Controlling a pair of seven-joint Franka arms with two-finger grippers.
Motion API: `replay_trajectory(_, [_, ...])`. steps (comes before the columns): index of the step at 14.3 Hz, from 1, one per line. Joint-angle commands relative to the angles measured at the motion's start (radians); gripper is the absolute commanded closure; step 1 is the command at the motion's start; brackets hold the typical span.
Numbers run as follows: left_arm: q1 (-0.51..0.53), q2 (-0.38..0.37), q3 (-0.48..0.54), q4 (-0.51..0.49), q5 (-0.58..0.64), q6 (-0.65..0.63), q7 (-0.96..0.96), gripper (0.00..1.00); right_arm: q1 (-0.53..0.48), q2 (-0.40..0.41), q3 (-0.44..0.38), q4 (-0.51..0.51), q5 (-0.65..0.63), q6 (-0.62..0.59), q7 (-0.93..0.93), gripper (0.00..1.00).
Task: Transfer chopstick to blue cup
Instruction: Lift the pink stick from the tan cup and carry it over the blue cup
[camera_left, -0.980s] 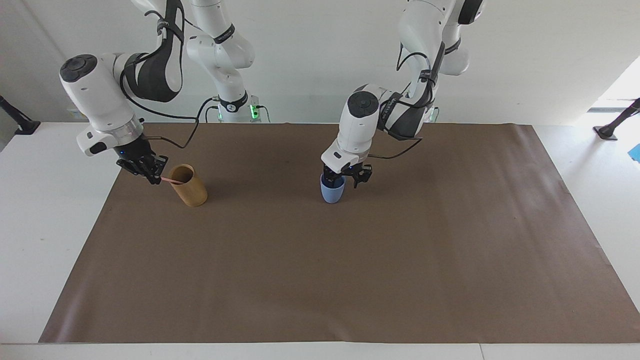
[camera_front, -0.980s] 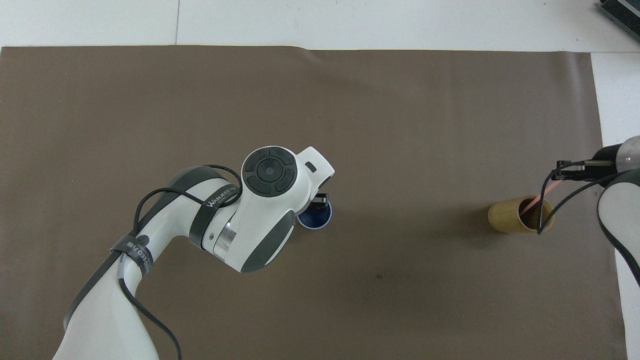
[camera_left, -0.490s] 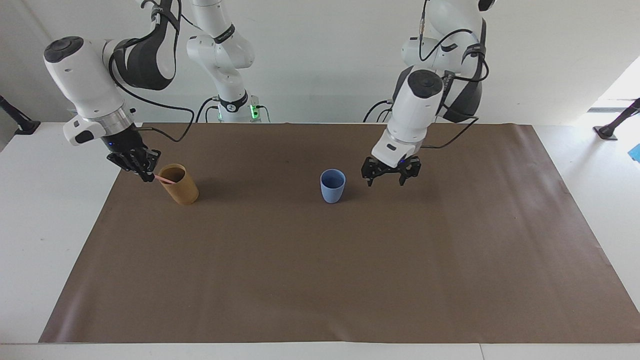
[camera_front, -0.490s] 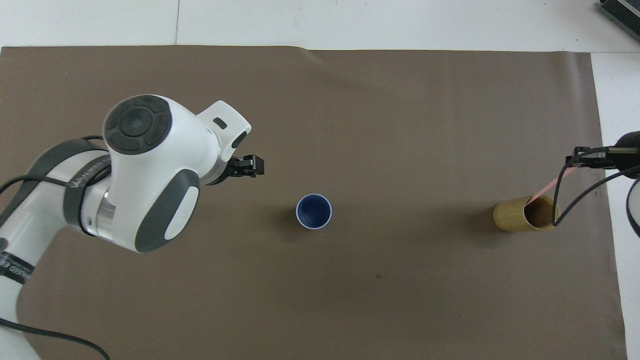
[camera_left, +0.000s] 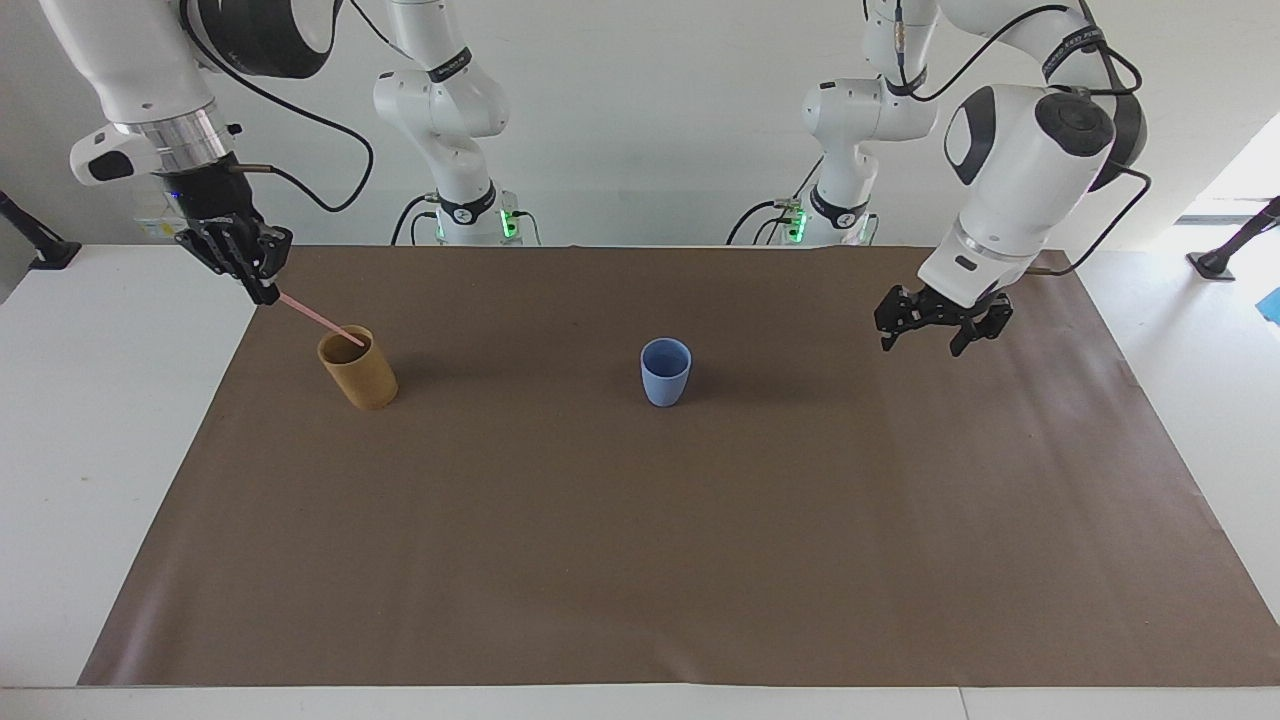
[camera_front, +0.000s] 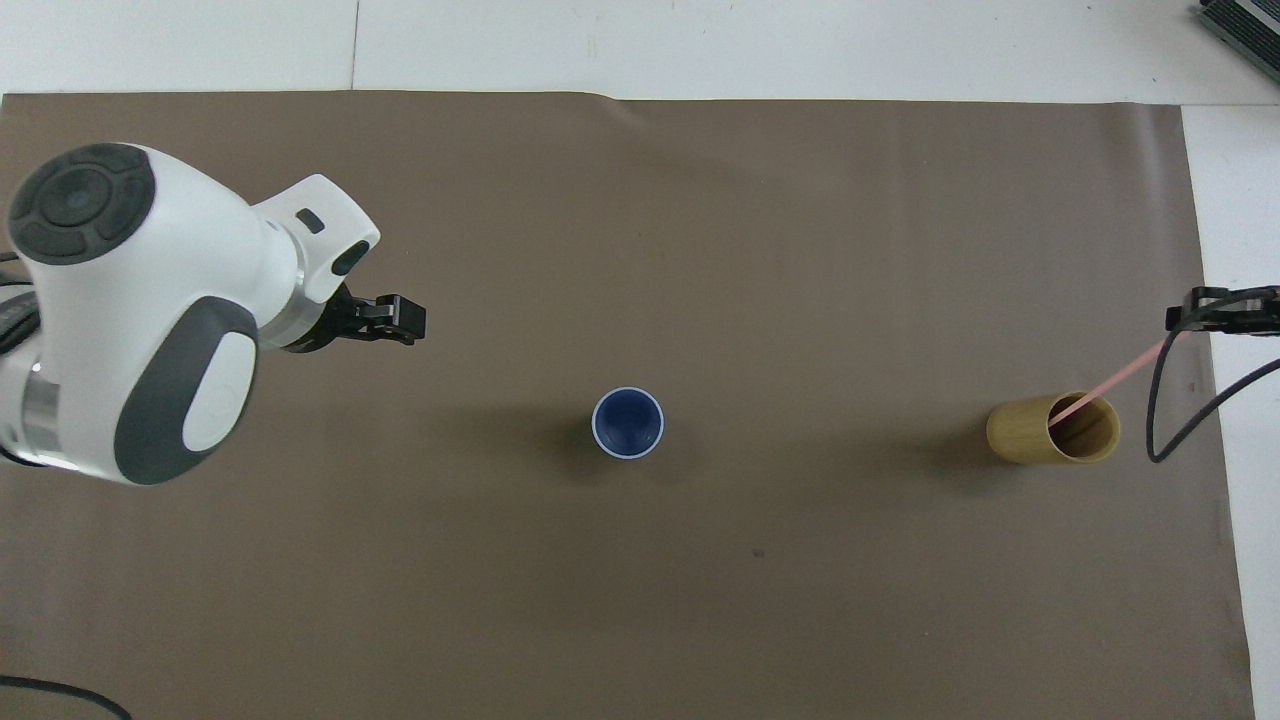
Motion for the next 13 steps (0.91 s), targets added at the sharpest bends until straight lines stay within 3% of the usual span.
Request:
replay_trajectory(1, [0.045,-0.004,-0.012,0.129,0.013,-0.136,0.027,0.0,0.012,-0.006,0.045,0.005,0.018,-0.043,0.19,1.0])
replay_trajectory(4, [0.061,-0.006,-0.005,0.229,0.013,-0.257,0.029,0.0,0.087,-0.012,0.118,0.002,0.019,-0.038,0.585,1.0])
replay_trajectory(8, [0.061,-0.012,-0.008,0.31,0.025,-0.395,0.034,0.0,0.27,0.002,0.138,-0.01,0.015,0.048,0.971,1.0])
replay_trajectory(13, [0.08,-0.084,0.009,0.217,0.012,-0.319,0.066,0.0,0.393,0.063,0.139,-0.012,0.004,0.185,1.184,1.0])
